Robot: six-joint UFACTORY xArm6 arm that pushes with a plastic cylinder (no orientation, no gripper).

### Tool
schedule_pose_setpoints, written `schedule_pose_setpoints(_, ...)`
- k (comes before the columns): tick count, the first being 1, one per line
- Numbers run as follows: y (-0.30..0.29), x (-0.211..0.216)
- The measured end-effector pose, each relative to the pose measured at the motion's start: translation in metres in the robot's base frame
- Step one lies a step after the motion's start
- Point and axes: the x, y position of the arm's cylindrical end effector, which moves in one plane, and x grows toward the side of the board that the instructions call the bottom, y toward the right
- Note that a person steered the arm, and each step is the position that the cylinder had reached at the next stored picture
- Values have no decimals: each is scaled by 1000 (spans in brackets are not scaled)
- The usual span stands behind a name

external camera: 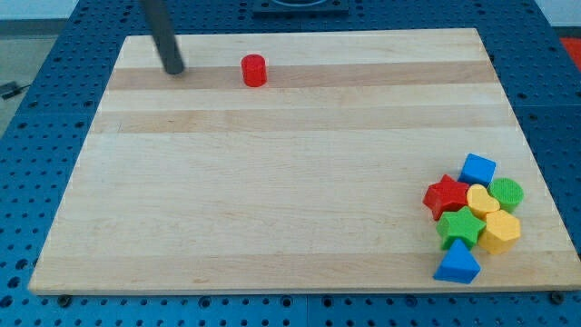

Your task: Move the red circle to the center of the board

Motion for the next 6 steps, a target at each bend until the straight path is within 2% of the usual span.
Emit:
schedule_pose_setpoints(2, 102, 5)
schedule_pose_setpoints(3, 145, 22)
schedule_pose_setpoints(6, 157, 116)
